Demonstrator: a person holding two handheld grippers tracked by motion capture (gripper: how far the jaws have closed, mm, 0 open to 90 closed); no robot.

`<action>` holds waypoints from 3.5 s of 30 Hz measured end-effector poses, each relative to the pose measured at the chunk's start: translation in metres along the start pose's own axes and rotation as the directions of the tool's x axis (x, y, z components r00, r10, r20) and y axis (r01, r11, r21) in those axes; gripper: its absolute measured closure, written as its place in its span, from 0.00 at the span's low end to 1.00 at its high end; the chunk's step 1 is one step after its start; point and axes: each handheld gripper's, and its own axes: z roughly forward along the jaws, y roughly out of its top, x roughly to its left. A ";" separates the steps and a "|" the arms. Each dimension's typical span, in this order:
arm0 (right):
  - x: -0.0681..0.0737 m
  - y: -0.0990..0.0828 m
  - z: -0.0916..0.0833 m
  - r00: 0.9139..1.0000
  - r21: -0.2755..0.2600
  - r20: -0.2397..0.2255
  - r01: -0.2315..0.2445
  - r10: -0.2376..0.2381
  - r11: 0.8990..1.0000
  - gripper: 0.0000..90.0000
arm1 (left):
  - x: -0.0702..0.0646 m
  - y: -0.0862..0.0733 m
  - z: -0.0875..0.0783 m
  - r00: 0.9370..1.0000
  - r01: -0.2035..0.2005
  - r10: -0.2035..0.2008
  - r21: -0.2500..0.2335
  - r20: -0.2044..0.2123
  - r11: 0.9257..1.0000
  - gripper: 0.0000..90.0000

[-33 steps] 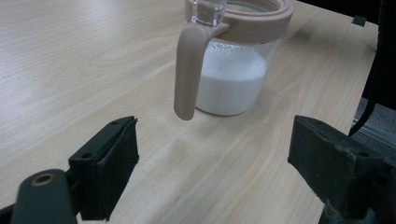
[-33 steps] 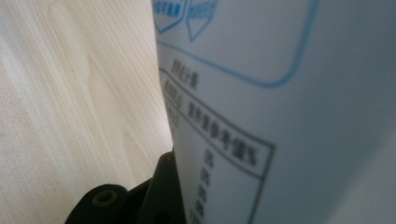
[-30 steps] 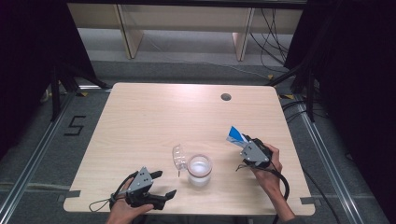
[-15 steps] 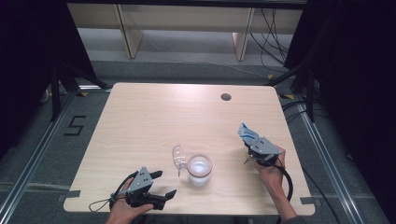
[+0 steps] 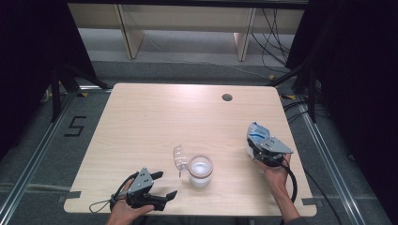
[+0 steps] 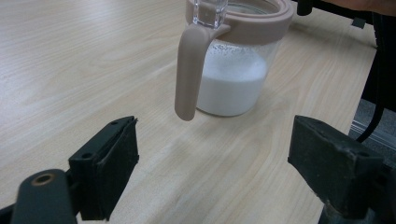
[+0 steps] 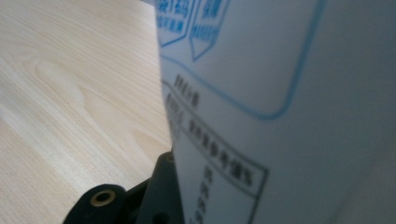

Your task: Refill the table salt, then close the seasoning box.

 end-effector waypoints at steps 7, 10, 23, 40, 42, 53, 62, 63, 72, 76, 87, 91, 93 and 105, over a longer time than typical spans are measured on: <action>-0.001 -0.002 -0.010 0.999 -0.010 0.007 -0.049 0.049 0.999 0.73 | 0.002 0.000 0.000 1.000 -0.007 0.007 0.006 -0.001 1.000 0.17; -0.002 -0.002 -0.014 0.998 0.003 0.012 -0.067 0.067 0.998 0.66 | 0.000 0.000 0.001 1.000 0.005 -0.005 0.005 0.004 1.000 0.17; 0.001 0.001 -0.028 0.994 -0.070 0.023 -0.105 0.107 0.992 0.33 | 0.001 0.001 0.000 1.000 -0.010 0.010 0.007 0.001 1.000 0.17; 0.013 -0.003 -0.072 0.989 -0.018 0.045 -0.144 0.144 0.989 0.25 | 0.004 0.001 -0.001 0.999 0.021 -0.021 -0.008 -0.027 1.000 0.17; 0.014 -0.004 -0.075 0.988 -0.010 0.049 -0.146 0.146 0.989 0.25 | 0.004 0.001 -0.001 0.999 0.025 -0.025 -0.013 -0.027 1.000 0.17; 0.022 -0.007 -0.085 0.987 0.064 0.021 -0.161 0.160 0.985 0.23 | 0.005 0.000 -0.006 0.996 0.068 -0.069 -0.021 -0.064 0.997 0.17; 0.031 -0.010 -0.095 0.988 0.089 0.000 -0.152 0.153 0.984 0.23 | 0.007 0.000 -0.004 0.995 0.083 -0.084 -0.029 -0.061 0.996 0.18; 0.031 -0.010 -0.096 0.988 0.093 0.001 -0.157 0.157 0.983 0.22 | 0.007 0.000 -0.004 0.995 0.083 -0.084 -0.028 -0.062 0.996 0.18; 0.043 -0.012 -0.104 0.985 0.152 -0.015 -0.166 0.170 0.974 0.22 | 0.008 0.000 -0.006 0.995 0.069 -0.070 -0.020 -0.075 0.997 0.18; 0.047 -0.013 -0.106 0.986 0.168 -0.034 -0.154 0.162 0.974 0.21 | 0.008 0.000 -0.006 0.994 0.071 -0.073 -0.018 -0.083 0.997 0.18; 0.056 -0.014 -0.107 0.988 0.192 -0.085 -0.114 0.132 0.975 0.20 | 0.008 -0.001 -0.005 0.991 0.090 -0.092 -0.021 -0.093 0.996 0.18; 0.058 -0.015 -0.107 0.988 0.190 -0.101 -0.097 0.117 0.977 0.20 | 0.008 -0.001 -0.006 0.991 0.095 -0.097 -0.021 -0.095 0.995 0.18; 0.061 -0.014 -0.108 0.986 0.203 -0.100 -0.112 0.134 0.973 0.20 | 0.010 -0.001 -0.007 0.991 0.096 -0.099 -0.033 -0.085 0.995 0.18; 0.068 -0.012 -0.109 0.984 0.209 -0.134 -0.090 0.120 0.974 0.21 | 0.013 0.008 -0.017 0.987 0.145 -0.148 -0.050 -0.067 0.988 0.49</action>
